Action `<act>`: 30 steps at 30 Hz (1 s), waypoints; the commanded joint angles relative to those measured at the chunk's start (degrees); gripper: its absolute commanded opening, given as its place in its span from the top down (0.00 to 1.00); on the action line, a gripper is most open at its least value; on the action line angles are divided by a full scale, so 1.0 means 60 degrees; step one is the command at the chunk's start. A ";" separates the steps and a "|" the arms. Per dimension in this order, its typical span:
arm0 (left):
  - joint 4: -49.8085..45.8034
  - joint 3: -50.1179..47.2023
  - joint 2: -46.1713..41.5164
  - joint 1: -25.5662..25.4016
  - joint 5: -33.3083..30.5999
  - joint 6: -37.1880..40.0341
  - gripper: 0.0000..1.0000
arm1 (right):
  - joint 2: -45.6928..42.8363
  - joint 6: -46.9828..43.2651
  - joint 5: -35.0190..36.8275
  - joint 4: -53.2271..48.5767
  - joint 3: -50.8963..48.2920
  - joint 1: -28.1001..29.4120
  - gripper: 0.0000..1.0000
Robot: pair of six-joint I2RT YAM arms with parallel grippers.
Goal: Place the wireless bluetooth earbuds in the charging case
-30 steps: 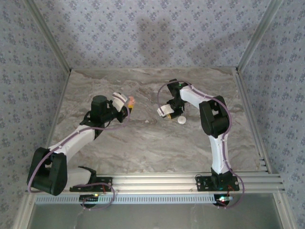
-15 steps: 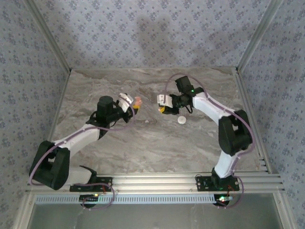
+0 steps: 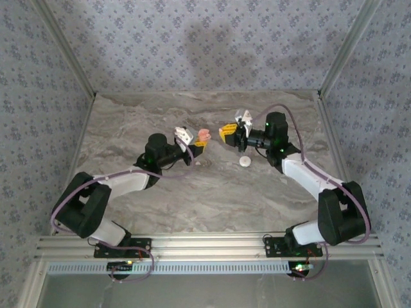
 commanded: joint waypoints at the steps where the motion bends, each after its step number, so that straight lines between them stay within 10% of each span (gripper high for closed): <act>1: 0.1692 0.0251 0.0223 -0.0262 0.0321 -0.0419 0.91 | -0.0267 0.2828 0.0498 0.3069 -0.0499 0.0057 0.83; 30: 0.2996 0.0585 0.0699 -0.0670 0.0151 -0.0353 0.91 | -0.0283 0.5004 0.1512 0.5371 -0.1461 0.1186 0.82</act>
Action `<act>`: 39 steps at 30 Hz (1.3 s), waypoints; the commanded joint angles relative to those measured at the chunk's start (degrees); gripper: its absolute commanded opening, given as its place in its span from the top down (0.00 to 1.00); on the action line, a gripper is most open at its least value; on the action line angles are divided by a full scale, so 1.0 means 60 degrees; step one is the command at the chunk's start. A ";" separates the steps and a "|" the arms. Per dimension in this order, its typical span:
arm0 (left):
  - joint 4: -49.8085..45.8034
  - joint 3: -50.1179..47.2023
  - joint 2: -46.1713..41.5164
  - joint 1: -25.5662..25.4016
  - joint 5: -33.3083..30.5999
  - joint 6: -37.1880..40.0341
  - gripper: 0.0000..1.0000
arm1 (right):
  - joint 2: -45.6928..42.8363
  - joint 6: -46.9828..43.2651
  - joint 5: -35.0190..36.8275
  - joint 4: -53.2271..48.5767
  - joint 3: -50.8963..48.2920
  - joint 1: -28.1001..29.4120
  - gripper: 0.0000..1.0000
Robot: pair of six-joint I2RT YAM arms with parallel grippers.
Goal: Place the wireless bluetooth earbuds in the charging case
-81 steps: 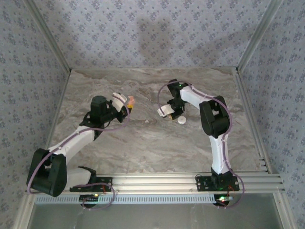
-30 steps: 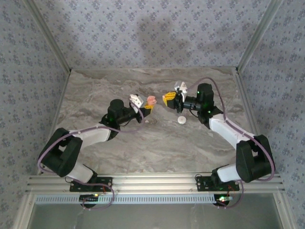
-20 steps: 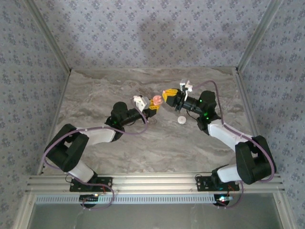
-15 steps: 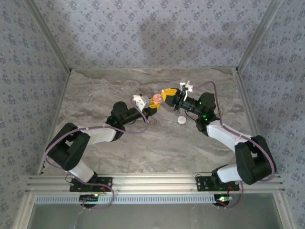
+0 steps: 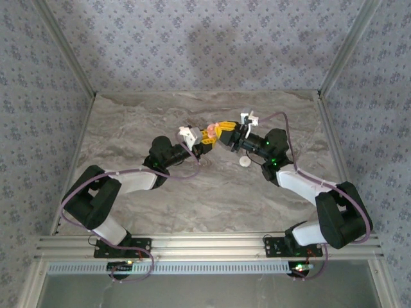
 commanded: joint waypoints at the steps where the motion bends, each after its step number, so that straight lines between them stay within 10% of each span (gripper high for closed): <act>1: 0.0296 0.0312 -0.0112 -0.0062 0.0087 0.0231 0.91 | -0.0163 0.0238 -0.0108 0.0249 -0.0038 0.0127 0.82; 39: 0.0086 0.0361 -0.0909 -0.0072 0.0138 0.0962 0.90 | -0.0776 -0.0943 0.0843 -0.2307 -0.0311 0.0269 0.83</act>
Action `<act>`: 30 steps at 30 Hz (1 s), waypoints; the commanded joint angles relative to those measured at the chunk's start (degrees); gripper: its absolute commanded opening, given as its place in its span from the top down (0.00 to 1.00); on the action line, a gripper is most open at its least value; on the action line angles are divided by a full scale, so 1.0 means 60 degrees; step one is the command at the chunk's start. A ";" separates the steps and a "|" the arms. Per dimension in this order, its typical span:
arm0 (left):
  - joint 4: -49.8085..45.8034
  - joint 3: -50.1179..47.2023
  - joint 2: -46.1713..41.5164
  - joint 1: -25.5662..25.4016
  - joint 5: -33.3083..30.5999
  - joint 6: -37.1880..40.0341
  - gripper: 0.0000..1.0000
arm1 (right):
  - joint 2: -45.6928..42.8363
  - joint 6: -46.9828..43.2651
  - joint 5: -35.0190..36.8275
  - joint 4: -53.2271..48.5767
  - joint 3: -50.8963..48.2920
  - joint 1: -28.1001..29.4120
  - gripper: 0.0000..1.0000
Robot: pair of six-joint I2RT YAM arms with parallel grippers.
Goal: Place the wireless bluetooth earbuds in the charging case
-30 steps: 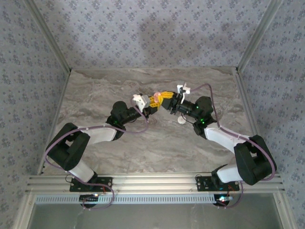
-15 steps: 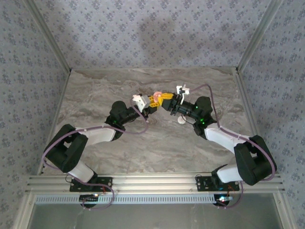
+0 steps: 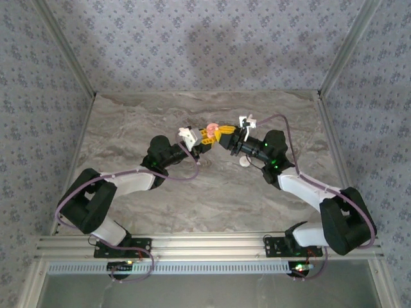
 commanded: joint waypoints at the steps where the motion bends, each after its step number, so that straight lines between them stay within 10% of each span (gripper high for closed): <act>1: 0.0542 0.0379 -0.0466 -0.0073 0.0211 0.0063 0.90 | -0.0221 -0.0582 0.0277 -0.0938 -0.0086 0.0095 0.82; 10: -0.0195 0.0255 -0.0535 -0.0087 -0.0166 0.0354 0.90 | -0.0501 -0.0501 0.0375 -0.1317 0.0160 0.0106 0.83; 30: -0.3327 -0.1733 -0.2813 0.0039 -0.2424 0.1186 0.91 | -0.2748 0.2810 0.3893 -0.9292 -0.0918 0.1340 0.84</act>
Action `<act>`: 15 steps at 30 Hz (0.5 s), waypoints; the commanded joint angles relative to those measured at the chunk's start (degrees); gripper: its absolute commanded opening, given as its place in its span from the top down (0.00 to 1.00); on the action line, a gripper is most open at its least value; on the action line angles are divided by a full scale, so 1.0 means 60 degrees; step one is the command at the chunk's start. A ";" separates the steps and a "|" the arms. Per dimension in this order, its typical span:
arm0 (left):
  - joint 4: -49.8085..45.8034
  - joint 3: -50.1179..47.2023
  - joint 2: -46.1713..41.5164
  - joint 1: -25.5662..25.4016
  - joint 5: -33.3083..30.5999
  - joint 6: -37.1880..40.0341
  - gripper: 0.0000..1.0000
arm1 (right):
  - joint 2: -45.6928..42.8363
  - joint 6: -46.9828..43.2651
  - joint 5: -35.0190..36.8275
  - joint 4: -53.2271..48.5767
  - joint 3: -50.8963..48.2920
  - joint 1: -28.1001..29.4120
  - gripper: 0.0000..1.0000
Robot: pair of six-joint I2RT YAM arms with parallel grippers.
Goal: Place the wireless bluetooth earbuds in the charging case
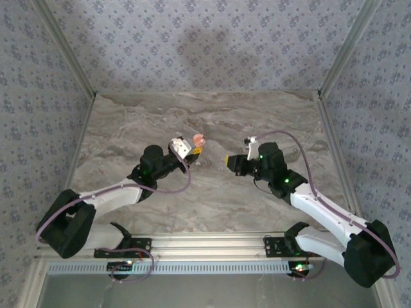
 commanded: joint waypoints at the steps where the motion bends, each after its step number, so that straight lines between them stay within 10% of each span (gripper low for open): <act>1: -0.0376 -0.0192 -0.0532 0.0052 -0.0323 0.0223 0.91 | 0.0024 0.1164 0.0921 -0.1445 -0.0397 0.0299 0.84; 15: -0.0822 -0.0429 -0.1173 0.0076 -0.0521 0.0422 0.90 | 0.1068 0.3362 0.1926 -0.2197 -0.1173 0.0990 0.83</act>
